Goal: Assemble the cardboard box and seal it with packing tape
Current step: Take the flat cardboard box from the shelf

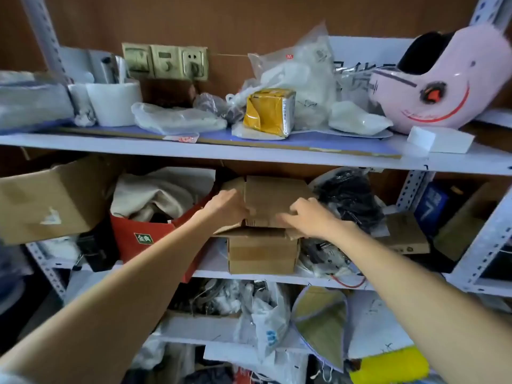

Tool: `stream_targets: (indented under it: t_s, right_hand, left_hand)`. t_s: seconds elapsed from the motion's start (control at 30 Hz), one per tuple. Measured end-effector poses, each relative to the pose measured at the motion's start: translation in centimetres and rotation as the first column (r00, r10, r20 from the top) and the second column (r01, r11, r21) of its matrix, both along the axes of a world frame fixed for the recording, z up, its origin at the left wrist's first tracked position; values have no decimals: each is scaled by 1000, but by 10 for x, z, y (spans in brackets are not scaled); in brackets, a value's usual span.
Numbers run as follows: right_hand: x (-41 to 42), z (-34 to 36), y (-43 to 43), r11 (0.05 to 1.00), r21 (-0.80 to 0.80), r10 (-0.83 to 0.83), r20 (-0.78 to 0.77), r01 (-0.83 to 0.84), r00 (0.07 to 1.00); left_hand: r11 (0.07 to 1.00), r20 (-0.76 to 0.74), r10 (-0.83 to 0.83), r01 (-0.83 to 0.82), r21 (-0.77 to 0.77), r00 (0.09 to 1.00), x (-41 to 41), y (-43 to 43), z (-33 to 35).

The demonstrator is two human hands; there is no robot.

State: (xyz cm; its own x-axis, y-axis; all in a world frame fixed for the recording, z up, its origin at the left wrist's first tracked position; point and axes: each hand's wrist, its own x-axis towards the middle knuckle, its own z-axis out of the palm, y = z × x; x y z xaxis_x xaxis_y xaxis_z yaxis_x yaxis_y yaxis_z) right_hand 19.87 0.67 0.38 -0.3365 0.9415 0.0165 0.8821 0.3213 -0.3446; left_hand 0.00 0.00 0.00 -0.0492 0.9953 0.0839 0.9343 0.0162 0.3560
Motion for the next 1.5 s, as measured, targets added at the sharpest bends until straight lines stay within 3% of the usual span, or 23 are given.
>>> stream_targets:
  t_s: [0.23,0.3,0.37,0.5,0.6,0.8,0.9,1.17,1.4,1.5]
  right_hand:
    - [8,-7,33,976,9,-220,22,220,975]
    - [12,-12,36,962,-51,-268,-31,267,963]
    - [16,-18,43,947,-124,-311,-121,297,943]
    - [26,-32,60,920,-249,-355,-209,301,911]
    - [35,-36,62,907,-290,-387,-278,307,879]
    - [48,-34,63,906,-261,-409,-339,334,847]
    - [54,-38,62,914,-246,-399,-410,322,820]
    - [96,-35,39,878,-206,-473,-523,433,709]
    - [176,-50,-22,725,-264,-652,-560,636,511]
    - [214,-57,-67,619,-272,-715,-583,737,386]
  left_hand:
    - [986,209,146,-124,-114,967,-25,19,-25]
    - [982,272,172,-142,-126,947,-25,26,-33]
    - [978,240,196,-174,-113,951,-25,31,-38]
    - [978,224,211,-208,-36,952,-24,31,-43]
    - [973,314,226,-226,-35,922,-25,27,-43]
    - [965,499,239,-262,-27,833,-18,22,-36]
    - [964,524,229,-266,-4,821,-17,23,-30]
    - [981,643,114,-188,48,757,22,27,-29]
    - [998,678,-57,68,10,733,101,28,-47]
    - [982,660,-165,187,38,733,141,26,-58]
